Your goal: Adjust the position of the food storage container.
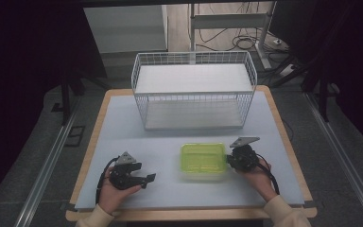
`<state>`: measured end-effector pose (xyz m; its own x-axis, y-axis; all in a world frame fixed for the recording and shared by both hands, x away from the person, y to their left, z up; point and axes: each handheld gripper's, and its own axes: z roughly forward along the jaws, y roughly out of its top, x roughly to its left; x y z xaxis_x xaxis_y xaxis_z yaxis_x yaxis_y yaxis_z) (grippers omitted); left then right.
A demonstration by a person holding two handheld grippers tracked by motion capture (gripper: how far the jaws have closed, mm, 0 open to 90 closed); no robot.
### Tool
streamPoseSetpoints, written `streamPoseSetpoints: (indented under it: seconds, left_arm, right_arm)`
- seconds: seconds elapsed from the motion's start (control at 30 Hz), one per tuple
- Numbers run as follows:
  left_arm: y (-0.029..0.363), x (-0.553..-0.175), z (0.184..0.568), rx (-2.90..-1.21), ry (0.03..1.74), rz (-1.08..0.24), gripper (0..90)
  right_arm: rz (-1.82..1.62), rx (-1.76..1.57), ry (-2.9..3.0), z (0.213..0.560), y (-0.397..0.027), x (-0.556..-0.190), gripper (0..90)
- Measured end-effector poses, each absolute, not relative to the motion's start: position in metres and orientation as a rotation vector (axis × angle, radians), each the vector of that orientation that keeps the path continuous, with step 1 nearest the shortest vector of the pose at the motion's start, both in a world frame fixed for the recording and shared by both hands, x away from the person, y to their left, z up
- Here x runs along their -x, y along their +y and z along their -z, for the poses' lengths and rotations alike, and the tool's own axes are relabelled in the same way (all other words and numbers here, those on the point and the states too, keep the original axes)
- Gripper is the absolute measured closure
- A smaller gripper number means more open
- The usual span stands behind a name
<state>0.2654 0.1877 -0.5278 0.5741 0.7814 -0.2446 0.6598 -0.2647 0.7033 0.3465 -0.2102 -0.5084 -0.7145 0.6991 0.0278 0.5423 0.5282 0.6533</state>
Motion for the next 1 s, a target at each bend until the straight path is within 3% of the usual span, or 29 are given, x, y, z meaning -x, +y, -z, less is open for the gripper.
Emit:
streamPoseSetpoints:
  seconds: [0.57,1.0]
  left_arm:
    - [0.189,-0.266,0.529,-2.007,1.152,-0.191,22.5]
    - [0.192,-0.267,0.528,-1.986,1.162,-0.196,22.6]
  right_arm:
    - [-0.950,-0.994,2.557,0.511,-0.190,-0.349,89.9]
    - [-1.048,-1.102,2.453,0.494,-0.239,-0.321,88.3]
